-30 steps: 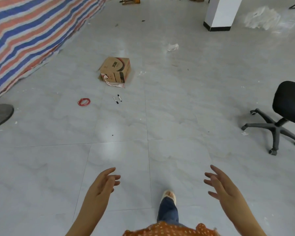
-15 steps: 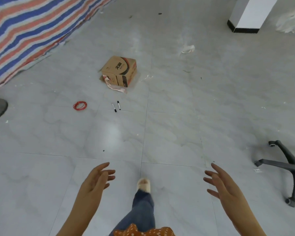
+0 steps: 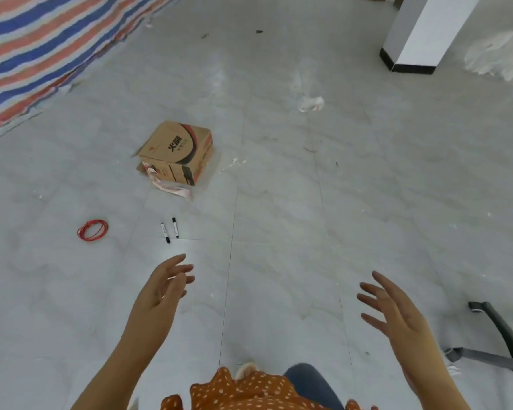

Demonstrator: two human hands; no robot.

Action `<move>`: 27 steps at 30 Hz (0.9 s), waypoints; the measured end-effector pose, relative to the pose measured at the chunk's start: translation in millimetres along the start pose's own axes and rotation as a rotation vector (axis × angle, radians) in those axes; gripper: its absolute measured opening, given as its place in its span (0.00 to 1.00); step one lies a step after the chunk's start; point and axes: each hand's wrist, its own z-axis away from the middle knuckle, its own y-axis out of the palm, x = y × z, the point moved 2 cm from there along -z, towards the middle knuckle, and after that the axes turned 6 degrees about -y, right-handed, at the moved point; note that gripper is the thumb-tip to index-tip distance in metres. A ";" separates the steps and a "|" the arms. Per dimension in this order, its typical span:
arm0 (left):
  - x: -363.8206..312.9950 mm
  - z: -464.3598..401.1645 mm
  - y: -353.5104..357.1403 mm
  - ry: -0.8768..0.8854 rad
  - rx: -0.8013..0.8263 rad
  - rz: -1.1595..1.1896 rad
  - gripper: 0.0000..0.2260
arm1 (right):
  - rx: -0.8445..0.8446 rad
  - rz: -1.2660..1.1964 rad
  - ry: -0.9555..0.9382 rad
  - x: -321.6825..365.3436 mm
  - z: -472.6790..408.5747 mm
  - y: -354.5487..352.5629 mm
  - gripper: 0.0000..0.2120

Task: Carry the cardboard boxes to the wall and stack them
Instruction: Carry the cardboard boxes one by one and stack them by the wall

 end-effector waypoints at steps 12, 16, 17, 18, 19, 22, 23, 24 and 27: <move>-38.6 -228.6 65.9 -0.145 -0.227 0.031 0.12 | 0.205 0.097 0.038 30.1 -306.9 39.2 0.24; -84.5 -307.7 104.1 -0.146 -0.263 0.096 0.09 | 0.204 0.173 -0.079 67.4 -435.6 42.4 0.14; -90.6 -324.3 110.0 -0.146 -0.271 0.101 0.10 | 0.215 0.193 -0.100 75.2 -465.1 46.5 0.14; -94.9 -337.7 113.9 -0.162 -0.283 0.097 0.11 | 0.243 0.217 -0.119 81.7 -493.2 52.8 0.14; -97.5 -348.4 115.3 -0.181 -0.297 0.100 0.10 | 0.279 0.246 -0.129 87.7 -519.1 61.0 0.16; -109.9 -377.4 106.7 -0.231 -0.387 0.105 0.08 | 0.370 0.322 -0.137 101.0 -584.6 96.4 0.19; -109.7 -387.7 101.1 -0.250 -0.424 0.104 0.09 | 0.399 0.339 -0.135 103.4 -602.2 110.6 0.19; -107.3 -399.3 94.5 -0.272 -0.460 0.113 0.09 | 0.425 0.355 -0.131 105.2 -618.0 126.4 0.19; -105.3 -447.6 74.7 -0.307 -0.539 0.146 0.07 | 0.469 0.369 -0.139 113.1 -660.5 183.5 0.17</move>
